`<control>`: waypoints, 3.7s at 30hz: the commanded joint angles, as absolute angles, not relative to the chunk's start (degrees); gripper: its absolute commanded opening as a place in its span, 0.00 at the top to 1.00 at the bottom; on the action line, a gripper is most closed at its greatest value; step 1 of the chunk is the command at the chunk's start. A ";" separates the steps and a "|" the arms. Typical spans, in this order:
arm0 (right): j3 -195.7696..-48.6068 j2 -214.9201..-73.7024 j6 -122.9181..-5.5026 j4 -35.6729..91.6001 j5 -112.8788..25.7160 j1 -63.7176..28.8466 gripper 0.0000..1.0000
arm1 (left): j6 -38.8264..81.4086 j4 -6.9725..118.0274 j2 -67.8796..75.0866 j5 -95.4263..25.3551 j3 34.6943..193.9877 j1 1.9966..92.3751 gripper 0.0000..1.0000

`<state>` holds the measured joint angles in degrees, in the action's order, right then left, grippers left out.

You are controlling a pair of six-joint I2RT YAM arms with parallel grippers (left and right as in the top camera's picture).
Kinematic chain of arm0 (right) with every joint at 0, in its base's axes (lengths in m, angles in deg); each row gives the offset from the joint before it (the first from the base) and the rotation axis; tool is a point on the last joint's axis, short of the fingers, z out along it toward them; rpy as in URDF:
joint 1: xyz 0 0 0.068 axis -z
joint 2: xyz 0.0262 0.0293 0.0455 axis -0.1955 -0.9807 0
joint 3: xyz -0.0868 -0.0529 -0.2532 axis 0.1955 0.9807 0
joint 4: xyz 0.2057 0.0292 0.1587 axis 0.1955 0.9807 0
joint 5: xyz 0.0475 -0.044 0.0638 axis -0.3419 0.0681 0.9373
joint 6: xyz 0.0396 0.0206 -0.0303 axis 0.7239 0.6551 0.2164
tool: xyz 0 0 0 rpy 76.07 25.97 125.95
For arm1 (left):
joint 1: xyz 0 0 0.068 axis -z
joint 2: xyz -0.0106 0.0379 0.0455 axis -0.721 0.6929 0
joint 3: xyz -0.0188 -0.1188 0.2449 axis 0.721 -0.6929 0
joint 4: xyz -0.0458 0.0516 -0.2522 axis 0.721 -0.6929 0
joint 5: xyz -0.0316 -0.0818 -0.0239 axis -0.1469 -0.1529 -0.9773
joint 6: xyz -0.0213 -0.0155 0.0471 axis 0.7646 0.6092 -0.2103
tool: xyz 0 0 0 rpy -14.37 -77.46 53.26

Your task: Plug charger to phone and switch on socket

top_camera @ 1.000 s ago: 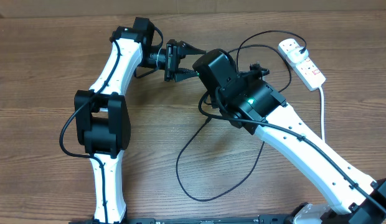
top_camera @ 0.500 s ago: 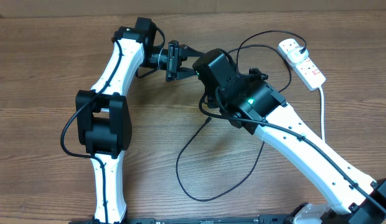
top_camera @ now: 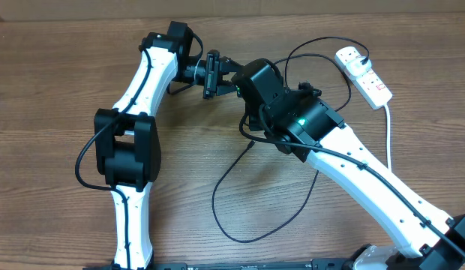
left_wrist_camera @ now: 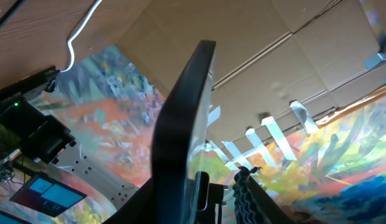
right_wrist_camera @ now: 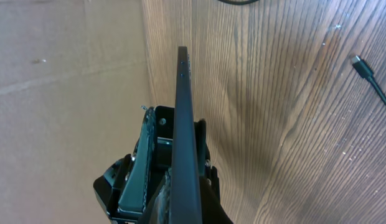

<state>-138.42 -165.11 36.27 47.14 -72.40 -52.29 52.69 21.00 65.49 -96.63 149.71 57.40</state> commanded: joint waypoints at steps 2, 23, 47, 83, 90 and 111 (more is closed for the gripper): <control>-140.52 -165.17 39.11 46.29 -72.05 -52.40 0.96 | 53.48 21.00 65.78 -97.98 150.95 57.60 0.68; -140.52 -165.20 39.09 46.27 -67.85 -52.40 0.96 | 53.48 21.03 65.78 -97.98 150.95 57.64 0.91; -140.65 -152.10 -16.19 46.49 -65.38 -47.57 0.20 | 35.14 36.19 65.19 -81.07 150.97 53.62 0.96; -138.96 -191.66 -20.89 64.17 -45.19 -46.47 0.40 | 20.01 13.31 33.21 -6.38 155.59 52.79 0.96; -138.26 -192.43 -20.85 60.98 -45.45 -46.47 0.59 | 20.03 13.27 33.21 -6.42 155.59 52.79 0.96; -136.17 -193.37 -19.56 55.56 -50.06 -47.46 0.61 | 20.01 13.29 33.21 -9.14 155.59 52.79 0.96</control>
<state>-137.83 -192.45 -20.23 56.37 -49.12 -46.69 19.42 12.96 33.80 -8.28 154.93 52.99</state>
